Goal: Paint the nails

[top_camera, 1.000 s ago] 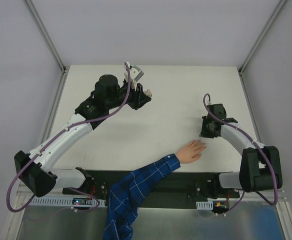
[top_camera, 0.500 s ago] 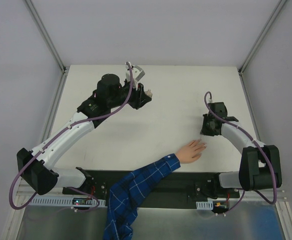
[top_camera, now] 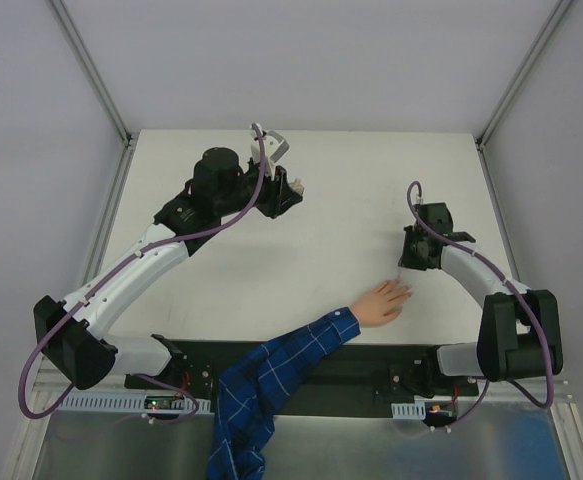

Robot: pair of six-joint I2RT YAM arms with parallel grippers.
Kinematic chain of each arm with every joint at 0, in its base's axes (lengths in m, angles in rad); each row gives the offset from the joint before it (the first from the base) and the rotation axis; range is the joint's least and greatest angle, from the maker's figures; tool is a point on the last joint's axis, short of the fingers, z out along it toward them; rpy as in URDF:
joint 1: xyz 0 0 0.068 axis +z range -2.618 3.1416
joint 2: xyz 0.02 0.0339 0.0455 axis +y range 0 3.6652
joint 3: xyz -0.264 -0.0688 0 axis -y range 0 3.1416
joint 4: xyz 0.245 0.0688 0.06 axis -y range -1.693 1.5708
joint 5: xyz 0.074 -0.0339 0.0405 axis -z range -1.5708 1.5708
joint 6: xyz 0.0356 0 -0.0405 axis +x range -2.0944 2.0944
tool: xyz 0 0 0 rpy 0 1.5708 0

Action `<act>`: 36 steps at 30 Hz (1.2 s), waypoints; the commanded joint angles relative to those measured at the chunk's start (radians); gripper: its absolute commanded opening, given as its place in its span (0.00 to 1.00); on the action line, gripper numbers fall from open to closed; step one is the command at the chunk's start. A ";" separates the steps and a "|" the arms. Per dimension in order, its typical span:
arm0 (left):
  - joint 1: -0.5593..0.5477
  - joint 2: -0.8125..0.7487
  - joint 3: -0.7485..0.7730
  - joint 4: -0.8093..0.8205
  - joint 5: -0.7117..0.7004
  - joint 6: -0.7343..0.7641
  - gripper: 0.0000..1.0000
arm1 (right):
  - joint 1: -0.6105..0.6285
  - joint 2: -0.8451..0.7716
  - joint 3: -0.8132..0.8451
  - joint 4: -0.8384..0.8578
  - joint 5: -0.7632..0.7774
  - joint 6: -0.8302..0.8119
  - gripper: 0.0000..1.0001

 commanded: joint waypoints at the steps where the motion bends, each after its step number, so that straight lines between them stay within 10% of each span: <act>1: 0.011 -0.013 0.031 0.035 -0.004 0.023 0.00 | 0.024 -0.009 0.005 -0.020 -0.005 0.041 0.00; 36: 0.013 -0.019 0.022 0.037 -0.009 0.023 0.00 | -0.019 -0.042 -0.023 -0.063 0.041 0.094 0.01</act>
